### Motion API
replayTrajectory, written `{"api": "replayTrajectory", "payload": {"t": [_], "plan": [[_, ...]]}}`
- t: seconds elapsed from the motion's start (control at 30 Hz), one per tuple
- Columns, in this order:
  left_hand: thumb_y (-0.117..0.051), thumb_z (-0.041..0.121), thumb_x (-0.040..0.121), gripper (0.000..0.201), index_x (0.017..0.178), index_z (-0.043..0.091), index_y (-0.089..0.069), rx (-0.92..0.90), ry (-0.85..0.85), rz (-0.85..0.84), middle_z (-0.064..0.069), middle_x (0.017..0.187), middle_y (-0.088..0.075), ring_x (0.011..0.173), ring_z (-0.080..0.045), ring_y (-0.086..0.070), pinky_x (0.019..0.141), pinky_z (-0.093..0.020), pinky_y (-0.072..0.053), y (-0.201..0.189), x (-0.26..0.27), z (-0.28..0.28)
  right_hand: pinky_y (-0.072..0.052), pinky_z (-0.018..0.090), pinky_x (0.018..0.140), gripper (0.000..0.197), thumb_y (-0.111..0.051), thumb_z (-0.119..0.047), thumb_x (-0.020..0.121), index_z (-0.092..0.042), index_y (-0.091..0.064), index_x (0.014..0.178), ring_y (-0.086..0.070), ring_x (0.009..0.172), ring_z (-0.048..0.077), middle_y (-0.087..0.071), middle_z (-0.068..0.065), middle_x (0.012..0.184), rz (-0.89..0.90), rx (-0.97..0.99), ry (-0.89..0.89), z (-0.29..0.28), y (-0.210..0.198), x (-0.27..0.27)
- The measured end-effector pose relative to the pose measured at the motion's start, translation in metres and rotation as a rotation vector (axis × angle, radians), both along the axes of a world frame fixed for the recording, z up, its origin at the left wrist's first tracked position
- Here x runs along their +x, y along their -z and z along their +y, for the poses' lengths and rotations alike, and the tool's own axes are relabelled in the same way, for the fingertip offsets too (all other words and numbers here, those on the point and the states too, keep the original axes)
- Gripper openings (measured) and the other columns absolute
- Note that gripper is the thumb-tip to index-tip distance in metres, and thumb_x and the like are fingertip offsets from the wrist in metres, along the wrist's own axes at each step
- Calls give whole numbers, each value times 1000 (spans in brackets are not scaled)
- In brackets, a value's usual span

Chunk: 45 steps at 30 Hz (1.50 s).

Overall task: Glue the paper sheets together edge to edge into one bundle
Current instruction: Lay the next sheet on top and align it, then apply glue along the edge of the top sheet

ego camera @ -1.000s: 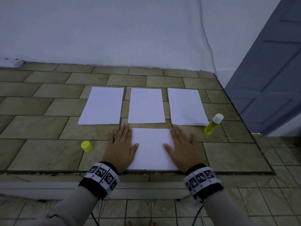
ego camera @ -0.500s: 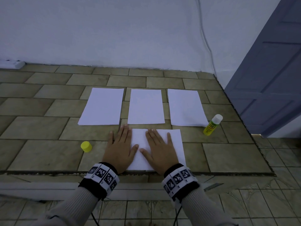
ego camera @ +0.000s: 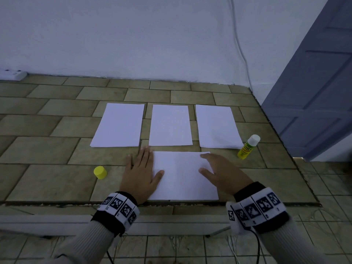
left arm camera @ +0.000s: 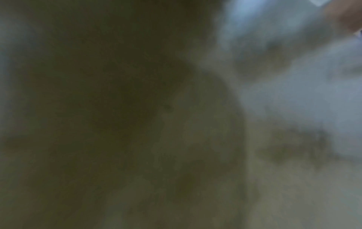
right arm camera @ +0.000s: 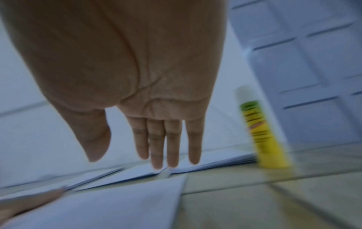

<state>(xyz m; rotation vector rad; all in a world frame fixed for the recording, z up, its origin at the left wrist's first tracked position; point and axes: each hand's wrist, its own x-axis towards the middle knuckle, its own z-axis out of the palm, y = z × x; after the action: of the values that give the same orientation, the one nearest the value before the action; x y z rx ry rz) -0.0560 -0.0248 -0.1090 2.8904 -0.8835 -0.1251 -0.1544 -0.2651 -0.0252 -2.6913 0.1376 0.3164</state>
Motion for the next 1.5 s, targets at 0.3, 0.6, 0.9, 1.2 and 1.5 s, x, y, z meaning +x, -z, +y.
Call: {"api": "replayTrajectory", "payload": {"t": [0.3, 0.6, 0.9, 1.2, 1.5], "plan": [[26, 82, 66, 117, 155, 10, 3, 50, -5, 37, -6, 162, 12, 149, -18, 14, 119, -50, 7, -5, 0, 1, -37, 41, 102, 49, -47, -33, 94, -10, -36, 135, -42, 124, 27, -43, 9, 135, 42, -308, -140, 0, 14, 36], [20, 83, 71, 113, 156, 12, -2, 34, 33, 32, -6, 162, 10, 149, -22, 13, 119, -53, 6, -5, -1, 2, -41, 34, 80, 12, -46, -18, 90, -10, -40, 97, -42, 97, 23, -37, 7, 101, 119, -302, -74, -4, 3, 59], [11, 83, 78, 106, 156, 12, -1, -51, 31, 33, -5, 163, 7, 150, -19, 9, 119, -53, 5, -5, -1, 3, -41, 15, 61, 19, -48, 0, 92, -18, -54, 94, -56, 83, 13, -58, 2, 95, 1, -51, -71, -28, -51, 60], [12, 83, 77, 108, 154, 8, 2, -60, 30, 15, -5, 159, 14, 148, -16, 13, 118, -48, 12, -4, -3, 3, -53, 23, 71, 12, -66, -5, 84, -15, -68, 92, -62, 76, 17, -64, 2, 85, -341, 208, 238, -59, -80, 93], [18, 82, 74, 111, 155, 8, 2, 9, 23, 16, -5, 162, 11, 148, -16, 16, 116, -48, 15, -5, -3, 3, -51, 31, 86, 15, -69, -6, 82, -6, -66, 97, -58, 87, 22, -54, -2, 79, -306, 412, 512, -1, 18, 134]]}}
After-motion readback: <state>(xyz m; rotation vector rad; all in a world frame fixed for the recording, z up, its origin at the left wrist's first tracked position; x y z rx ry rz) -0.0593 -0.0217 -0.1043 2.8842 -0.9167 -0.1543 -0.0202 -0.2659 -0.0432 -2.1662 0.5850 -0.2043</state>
